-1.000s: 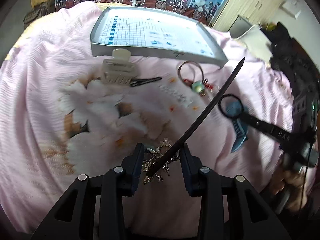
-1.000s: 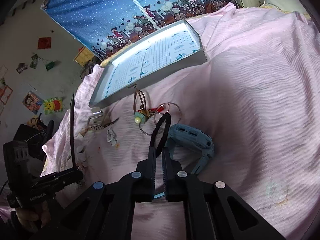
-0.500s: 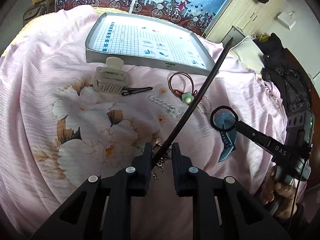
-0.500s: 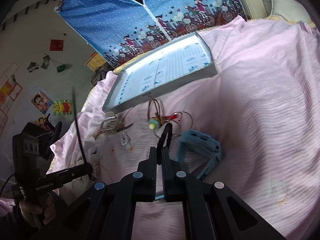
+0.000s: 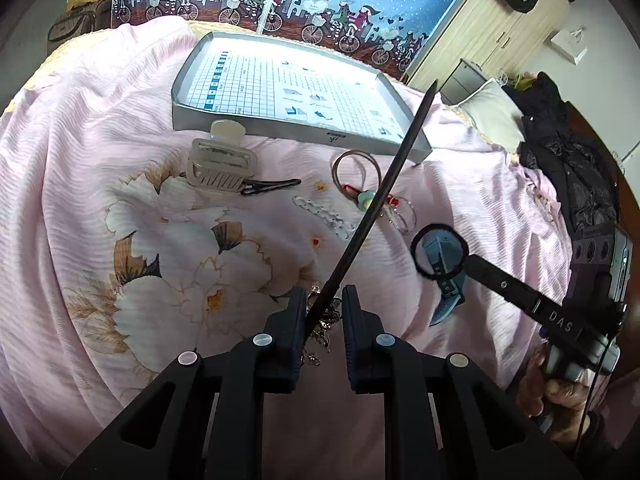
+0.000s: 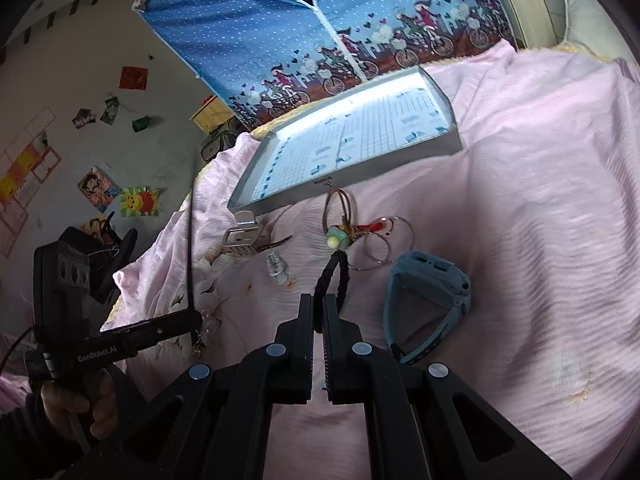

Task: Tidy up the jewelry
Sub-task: 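Grasp the black elastic hair tie with the right tool while the left tool holds the hair stick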

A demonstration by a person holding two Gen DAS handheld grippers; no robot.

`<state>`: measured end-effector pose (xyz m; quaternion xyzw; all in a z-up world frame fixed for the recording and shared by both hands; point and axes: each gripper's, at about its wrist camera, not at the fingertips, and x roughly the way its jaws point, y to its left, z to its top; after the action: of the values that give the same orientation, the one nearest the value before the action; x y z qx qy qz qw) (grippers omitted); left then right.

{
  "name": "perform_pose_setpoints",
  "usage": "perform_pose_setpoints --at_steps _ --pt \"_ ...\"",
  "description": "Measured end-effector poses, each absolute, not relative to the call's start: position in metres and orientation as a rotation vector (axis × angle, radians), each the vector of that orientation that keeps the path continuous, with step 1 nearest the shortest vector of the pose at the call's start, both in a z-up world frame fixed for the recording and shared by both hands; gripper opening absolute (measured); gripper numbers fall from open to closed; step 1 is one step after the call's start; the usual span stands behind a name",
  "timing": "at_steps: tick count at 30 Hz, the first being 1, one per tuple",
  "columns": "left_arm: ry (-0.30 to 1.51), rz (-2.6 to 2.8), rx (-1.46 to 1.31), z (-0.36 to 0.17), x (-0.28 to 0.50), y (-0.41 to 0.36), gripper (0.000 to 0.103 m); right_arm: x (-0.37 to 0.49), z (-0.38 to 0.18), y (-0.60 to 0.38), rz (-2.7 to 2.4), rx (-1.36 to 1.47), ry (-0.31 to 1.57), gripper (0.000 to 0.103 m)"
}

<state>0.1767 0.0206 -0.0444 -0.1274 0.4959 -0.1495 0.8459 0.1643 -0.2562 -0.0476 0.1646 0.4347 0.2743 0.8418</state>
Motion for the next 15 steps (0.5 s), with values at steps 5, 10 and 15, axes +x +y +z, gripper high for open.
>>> perform_pose_setpoints --at_steps 5,10,15 --pt "1.021 -0.327 -0.303 -0.04 0.176 0.024 0.013 0.16 -0.039 -0.253 0.613 0.335 0.862 0.004" --pt "1.019 -0.335 -0.355 -0.038 0.183 0.029 0.0 0.16 -0.033 -0.251 0.625 0.34 0.836 0.002" --pt "1.109 -0.336 -0.375 -0.052 0.189 0.028 0.0 0.164 -0.043 -0.25 0.593 0.324 0.913 0.003"
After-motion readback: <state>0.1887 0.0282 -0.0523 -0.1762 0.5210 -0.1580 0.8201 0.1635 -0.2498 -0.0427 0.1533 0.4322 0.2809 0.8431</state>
